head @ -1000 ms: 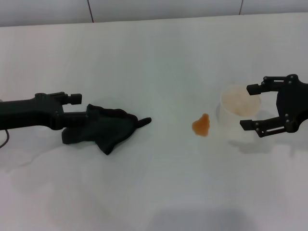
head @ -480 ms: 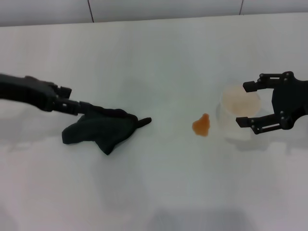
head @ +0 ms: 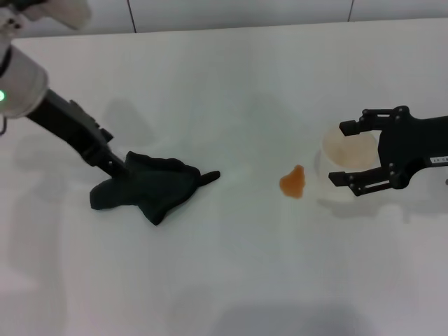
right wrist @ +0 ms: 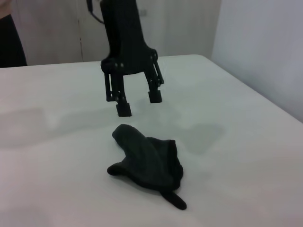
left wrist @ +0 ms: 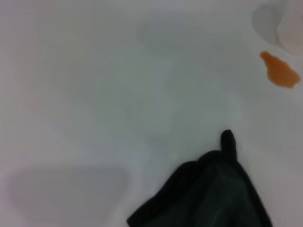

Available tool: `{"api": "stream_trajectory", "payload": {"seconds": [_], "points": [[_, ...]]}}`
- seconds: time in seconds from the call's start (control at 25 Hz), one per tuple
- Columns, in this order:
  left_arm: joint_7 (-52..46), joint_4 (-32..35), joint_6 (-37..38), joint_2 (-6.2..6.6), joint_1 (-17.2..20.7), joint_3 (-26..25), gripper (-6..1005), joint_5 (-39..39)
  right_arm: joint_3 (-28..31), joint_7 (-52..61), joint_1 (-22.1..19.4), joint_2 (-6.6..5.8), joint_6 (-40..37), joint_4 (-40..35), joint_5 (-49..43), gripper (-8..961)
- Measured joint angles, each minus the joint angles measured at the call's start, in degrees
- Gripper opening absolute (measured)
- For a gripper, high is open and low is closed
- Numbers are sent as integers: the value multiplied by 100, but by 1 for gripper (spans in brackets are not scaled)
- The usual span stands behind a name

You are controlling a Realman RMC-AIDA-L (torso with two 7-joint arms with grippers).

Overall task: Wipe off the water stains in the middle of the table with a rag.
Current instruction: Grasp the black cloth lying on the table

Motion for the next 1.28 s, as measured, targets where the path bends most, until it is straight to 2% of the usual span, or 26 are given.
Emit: {"api": "stream_trajectory", "payload": {"seconds": [0.04,0.12,0.36,0.84,1.0,1.28], "points": [[-37,-7,-63,-51,-37,136,851,119,-16,21,10,0,26,28,0,869],[-139,-27,-176,-74,-27,380,851,184,-29,48,42,0,60,91,-1,869],[-731,-98,-683,-86,105,1514,850,190,-35,69,69,0,79,162,-2,869],[-1501,-130,-1312,-95,263,2657,849,256,-35,73,71,0,74,210,-2,869],[-1596,-130,-1364,-95,267,2738,848,271,-35,73,66,0,63,210,0,869],[-1721,-205,-1406,-95,242,2907,618,363,-38,77,66,0,30,210,6,869]]}}
